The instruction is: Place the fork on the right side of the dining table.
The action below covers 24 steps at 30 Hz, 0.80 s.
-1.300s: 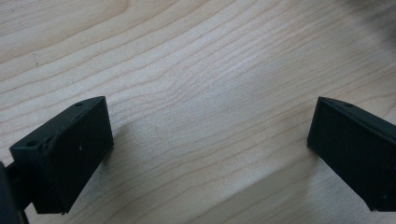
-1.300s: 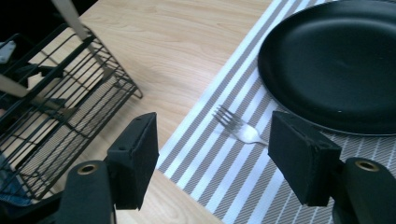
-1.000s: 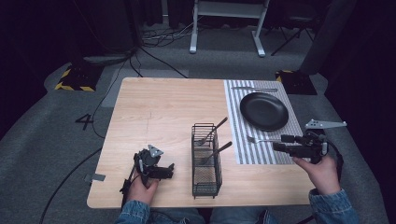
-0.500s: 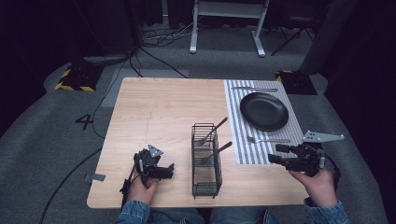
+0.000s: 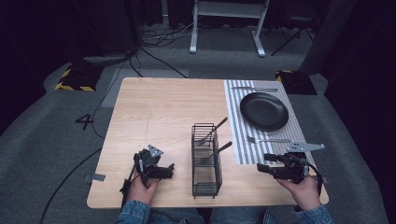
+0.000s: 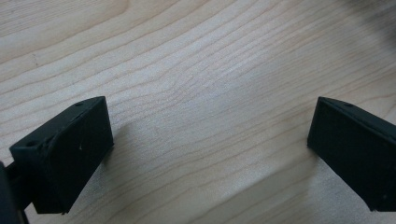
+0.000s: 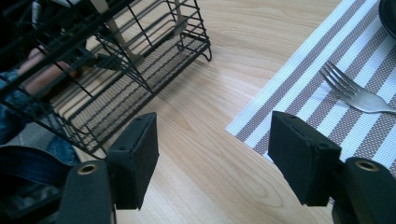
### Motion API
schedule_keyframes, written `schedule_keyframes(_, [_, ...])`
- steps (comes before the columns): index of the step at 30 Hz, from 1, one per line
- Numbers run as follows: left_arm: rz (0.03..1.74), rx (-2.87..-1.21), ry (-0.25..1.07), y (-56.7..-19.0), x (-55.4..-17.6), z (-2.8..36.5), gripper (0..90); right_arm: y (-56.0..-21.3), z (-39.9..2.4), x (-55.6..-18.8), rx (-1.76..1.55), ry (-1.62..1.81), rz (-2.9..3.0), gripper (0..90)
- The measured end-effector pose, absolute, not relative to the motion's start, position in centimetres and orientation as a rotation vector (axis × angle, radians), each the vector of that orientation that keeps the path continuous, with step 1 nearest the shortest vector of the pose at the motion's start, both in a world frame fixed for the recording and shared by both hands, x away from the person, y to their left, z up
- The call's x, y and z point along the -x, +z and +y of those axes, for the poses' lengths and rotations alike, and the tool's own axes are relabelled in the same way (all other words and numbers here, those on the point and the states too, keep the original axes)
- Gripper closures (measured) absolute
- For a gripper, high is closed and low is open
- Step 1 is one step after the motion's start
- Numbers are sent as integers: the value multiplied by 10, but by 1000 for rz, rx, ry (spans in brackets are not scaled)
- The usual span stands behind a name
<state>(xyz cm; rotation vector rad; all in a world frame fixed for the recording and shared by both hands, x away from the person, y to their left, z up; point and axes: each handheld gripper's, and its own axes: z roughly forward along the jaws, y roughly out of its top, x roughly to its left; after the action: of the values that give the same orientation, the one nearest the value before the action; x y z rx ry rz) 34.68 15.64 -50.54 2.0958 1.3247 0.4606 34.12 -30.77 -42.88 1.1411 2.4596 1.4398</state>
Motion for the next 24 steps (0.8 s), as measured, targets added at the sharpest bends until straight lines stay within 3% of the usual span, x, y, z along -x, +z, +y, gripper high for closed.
schedule_keyframes(24, [1325, -2097, 460, -505, -347, 156, 2, -491, -291, -350, -1135, 1307, 2582, 312])
